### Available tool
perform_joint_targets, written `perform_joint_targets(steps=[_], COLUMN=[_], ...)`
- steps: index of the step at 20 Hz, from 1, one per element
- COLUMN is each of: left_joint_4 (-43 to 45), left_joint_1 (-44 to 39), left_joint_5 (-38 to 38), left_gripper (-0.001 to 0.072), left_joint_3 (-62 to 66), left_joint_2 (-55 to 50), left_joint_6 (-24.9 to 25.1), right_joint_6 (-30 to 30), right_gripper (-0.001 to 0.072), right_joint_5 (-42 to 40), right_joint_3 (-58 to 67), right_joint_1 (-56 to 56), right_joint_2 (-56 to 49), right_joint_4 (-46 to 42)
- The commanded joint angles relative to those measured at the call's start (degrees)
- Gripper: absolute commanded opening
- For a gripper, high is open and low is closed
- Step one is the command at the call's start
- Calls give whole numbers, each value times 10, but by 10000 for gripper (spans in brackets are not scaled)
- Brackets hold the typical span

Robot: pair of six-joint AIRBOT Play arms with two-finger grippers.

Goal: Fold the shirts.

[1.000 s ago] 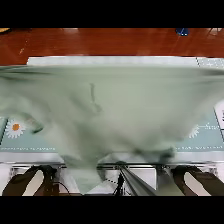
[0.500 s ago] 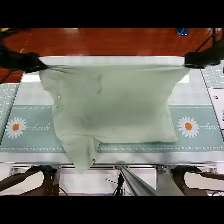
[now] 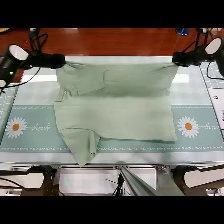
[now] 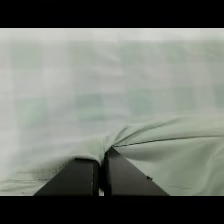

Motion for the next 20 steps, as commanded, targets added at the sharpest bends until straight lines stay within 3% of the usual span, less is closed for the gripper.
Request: perform_joint_targets(steps=[1, 5, 10, 12, 14, 20], left_joint_4=[-2, -1, 14, 37, 59, 58], left_joint_1=[-5, -2, 22, 31, 35, 33], left_joint_5=[29, -18, -257, -324, -357, -361], left_gripper=[23, 23, 22, 22, 23, 24], left_joint_3=[0, 5, 44, 42, 38, 32], left_joint_2=[-43, -41, -40, -44, -54, -82], left_joint_6=[2, 2, 1, -22, -38, -53], right_joint_6=[14, 18, -13, -12, 1, 9], right_gripper=[24, 24, 24, 24, 24, 24], right_joint_5=[-4, 53, 229, 280, 293, 299], right_joint_3=[0, 0, 0, 0, 0, 0], right_joint_1=[0, 0, 0, 0, 0, 0], right_joint_2=[-30, -23, -2, -2, -2, -3], right_joint_4=[3, 0, -23, -32, -34, -12])
